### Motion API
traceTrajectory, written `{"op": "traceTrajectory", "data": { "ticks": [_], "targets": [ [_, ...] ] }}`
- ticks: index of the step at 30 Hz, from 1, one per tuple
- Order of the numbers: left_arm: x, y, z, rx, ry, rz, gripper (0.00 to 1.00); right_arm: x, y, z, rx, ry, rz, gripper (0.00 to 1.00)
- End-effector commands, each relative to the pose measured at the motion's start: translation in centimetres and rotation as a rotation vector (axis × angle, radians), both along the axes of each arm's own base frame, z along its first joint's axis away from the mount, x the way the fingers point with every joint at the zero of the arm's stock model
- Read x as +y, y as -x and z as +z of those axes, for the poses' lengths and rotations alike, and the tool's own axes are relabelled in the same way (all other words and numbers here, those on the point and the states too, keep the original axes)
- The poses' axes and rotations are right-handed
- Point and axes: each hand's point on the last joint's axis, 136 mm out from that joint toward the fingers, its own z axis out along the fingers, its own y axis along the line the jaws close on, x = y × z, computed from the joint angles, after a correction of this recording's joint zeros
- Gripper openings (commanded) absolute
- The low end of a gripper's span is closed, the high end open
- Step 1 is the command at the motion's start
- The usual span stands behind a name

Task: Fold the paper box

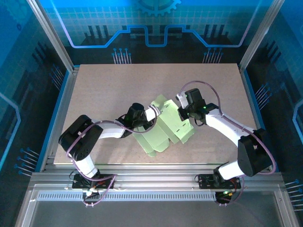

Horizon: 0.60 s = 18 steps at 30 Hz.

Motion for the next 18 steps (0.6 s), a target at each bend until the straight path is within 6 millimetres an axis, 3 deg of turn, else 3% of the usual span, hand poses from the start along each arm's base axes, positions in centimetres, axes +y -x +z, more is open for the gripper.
{"op": "traceTrajectory", "data": {
  "ticks": [1, 11, 18],
  "targets": [
    [-1.5, 0.4, -0.2, -0.135, -0.057, -0.078, 0.05, 0.7, -1.0, 1.2, -0.031, -0.025, -0.013, 0.0],
    [-3.6, 0.8, -2.9, -0.244, -0.202, -0.131, 0.04, 0.5, -1.2, 0.9, -0.029, -0.021, -0.025, 0.0],
    [-4.7, 0.4, -3.7, -0.345, -0.292, -0.133, 0.04, 0.3, -1.3, 0.9, -0.028, -0.021, -0.029, 0.0]
  ]
}}
